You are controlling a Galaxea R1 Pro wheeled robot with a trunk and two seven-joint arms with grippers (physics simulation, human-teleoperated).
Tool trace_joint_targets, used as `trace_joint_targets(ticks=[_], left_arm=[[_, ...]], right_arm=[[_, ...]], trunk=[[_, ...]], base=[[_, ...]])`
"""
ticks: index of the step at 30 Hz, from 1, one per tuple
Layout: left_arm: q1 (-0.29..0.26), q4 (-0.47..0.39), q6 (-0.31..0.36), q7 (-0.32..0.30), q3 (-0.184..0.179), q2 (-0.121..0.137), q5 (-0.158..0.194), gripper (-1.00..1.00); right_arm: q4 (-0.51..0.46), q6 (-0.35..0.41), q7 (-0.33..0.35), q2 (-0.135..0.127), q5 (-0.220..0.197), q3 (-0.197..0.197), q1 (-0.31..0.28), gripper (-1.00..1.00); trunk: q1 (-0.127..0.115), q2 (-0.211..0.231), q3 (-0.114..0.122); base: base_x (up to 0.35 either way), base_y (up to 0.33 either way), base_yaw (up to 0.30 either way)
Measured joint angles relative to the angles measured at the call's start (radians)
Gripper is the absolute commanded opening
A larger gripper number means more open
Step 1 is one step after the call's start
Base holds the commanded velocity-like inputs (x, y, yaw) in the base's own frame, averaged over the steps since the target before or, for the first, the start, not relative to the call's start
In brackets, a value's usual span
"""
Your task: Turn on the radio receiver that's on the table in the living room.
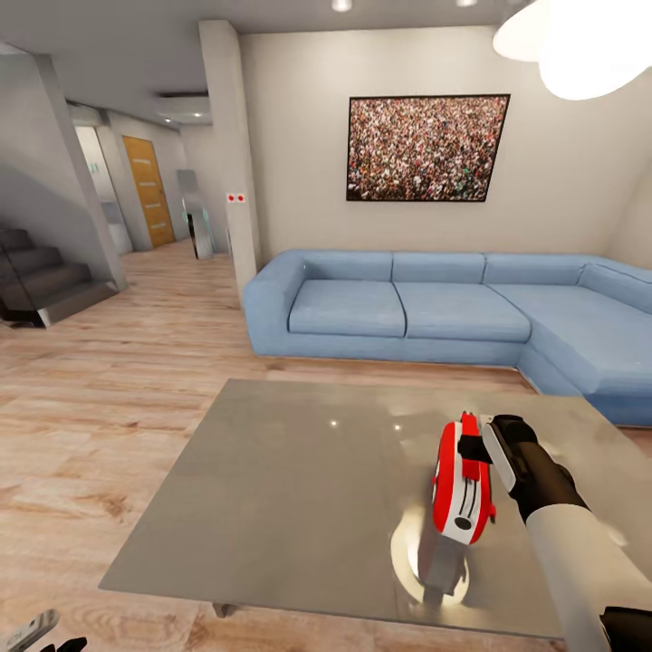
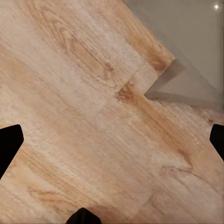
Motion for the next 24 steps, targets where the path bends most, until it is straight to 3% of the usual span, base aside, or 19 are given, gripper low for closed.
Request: trace_joint_targets(ticks=[24], left_arm=[[0.0, 0.0, 0.0, 0.0, 0.0, -0.002, 0.0, 1.0]], right_arm=[[0.0, 0.0, 0.0, 0.0, 0.0, 0.0, 0.0, -1.0]], trunk=[[-0.092, 0.168, 0.075]], base=[[0.0, 0.0, 0.0]])
